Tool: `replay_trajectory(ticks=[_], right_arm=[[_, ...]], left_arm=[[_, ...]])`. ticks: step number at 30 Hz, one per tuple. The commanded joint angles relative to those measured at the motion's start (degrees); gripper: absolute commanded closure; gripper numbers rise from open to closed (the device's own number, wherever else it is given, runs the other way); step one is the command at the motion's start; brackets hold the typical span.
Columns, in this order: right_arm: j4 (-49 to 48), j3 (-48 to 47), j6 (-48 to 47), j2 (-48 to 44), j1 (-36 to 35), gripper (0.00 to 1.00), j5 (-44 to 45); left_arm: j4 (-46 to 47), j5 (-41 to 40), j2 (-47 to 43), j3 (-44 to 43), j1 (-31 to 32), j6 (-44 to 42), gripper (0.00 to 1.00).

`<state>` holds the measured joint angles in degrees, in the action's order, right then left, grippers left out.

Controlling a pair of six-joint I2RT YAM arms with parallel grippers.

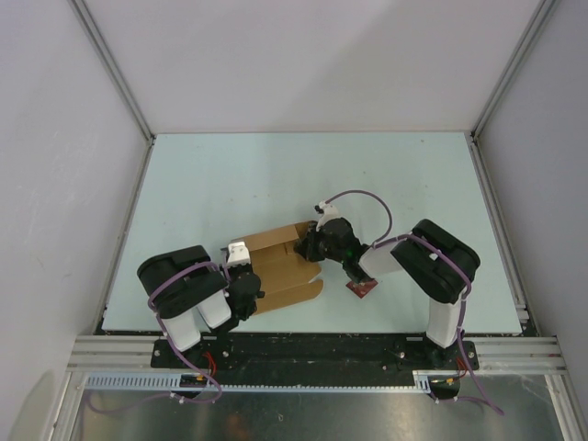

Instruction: Fold the paper box

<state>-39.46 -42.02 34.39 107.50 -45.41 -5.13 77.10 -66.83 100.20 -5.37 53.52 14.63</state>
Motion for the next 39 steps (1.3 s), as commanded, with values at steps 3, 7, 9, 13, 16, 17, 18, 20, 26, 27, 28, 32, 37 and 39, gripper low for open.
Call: replay_trajectory(ticks=[3,7,9,13,16,17,18,20,26,27,28,32,37,39], right_arm=[[10.4,0.0,-5.0,-5.5,-0.5,0.92,4.8],[16.2,-0.1,-7.7,-10.8,-0.7,0.92,8.6],[19.5,0.0,-9.0,-12.5,-0.6,0.92,10.5],[23.3,0.0,-10.8,-16.8,-0.8,0.92,12.6],[24.6,0.0,-12.0,-19.9,-0.6,0.92,13.6],[24.4,0.0,-12.1,-20.9,-0.6,0.92,13.7],[24.2,0.0,-12.2,-21.3,-0.5,0.92,13.7],[22.6,-0.1,-12.6,-21.7,-0.2,0.92,13.3],[18.8,-1.2,-11.5,-19.6,1.8,0.93,8.6],[18.7,-1.7,-11.5,-19.3,1.7,0.93,8.2],[18.3,-2.0,-11.5,-18.9,1.7,0.94,7.8],[17.8,-3.3,-11.6,-17.3,1.7,0.94,6.4],[16.6,-4.6,-11.5,-15.3,1.4,0.94,5.7],[16.5,-5.0,-11.4,-15.0,0.9,0.94,4.0]], left_arm=[[18.8,-0.8,0.3,0.4,0.4,0.0,1.00],[18.8,-1.0,0.4,0.4,0.4,0.2,1.00],[18.7,-0.8,0.4,0.4,0.4,0.3,1.00],[18.7,-0.7,0.7,0.3,0.4,0.4,1.00],[18.8,-0.6,0.9,0.2,0.4,0.4,1.00],[18.8,-0.6,0.8,0.2,0.4,0.3,1.00],[18.7,-0.6,0.9,0.2,0.4,0.4,1.00],[18.8,-0.6,0.8,0.2,0.4,0.4,1.00],[18.7,-0.6,0.8,0.3,0.4,0.3,1.00],[18.7,-0.8,0.9,0.3,0.4,0.2,1.00],[18.8,-0.7,0.8,0.3,0.4,0.2,1.00],[18.8,-0.5,1.1,0.0,0.4,0.2,1.00],[18.8,-0.5,1.3,-0.1,0.4,0.3,1.00],[18.8,-0.6,1.2,0.0,0.4,0.3,1.00]])
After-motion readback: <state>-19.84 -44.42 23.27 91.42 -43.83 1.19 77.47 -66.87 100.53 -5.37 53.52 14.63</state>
